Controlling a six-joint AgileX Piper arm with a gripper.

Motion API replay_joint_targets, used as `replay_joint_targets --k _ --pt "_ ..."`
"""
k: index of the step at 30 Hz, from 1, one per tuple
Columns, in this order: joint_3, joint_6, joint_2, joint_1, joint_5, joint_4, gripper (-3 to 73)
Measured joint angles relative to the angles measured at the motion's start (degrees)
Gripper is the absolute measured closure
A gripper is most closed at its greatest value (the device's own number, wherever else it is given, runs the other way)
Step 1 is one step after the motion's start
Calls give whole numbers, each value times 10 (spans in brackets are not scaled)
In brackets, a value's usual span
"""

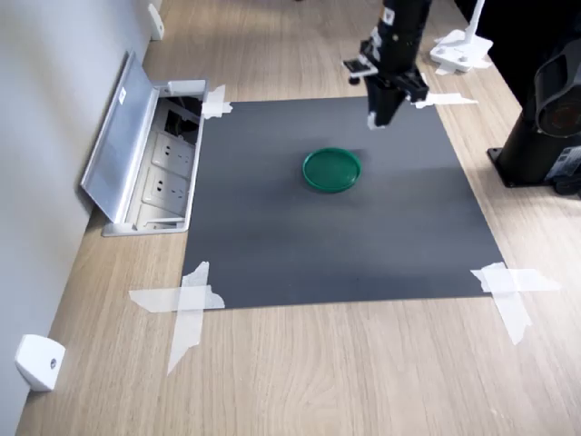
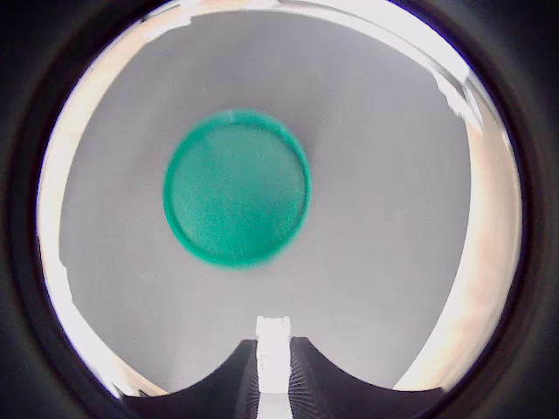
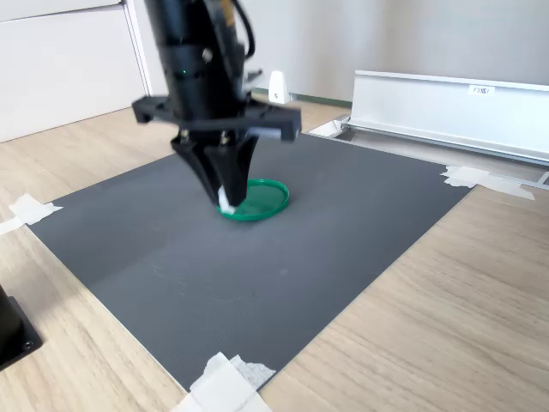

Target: Grasp a white terminal and put it on the green lid.

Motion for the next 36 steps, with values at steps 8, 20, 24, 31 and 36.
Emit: replay_joint_targets --k 8,20,24,31,36 --pt "-76 57 68 81 14 6 605" --pt "-80 69 161 97 -16 0 605" --pt "-81 63 162 97 -24 0 603" --pt "-82 47 162 97 -25 4 453" --pt "-83 47 162 97 -31 11 241"
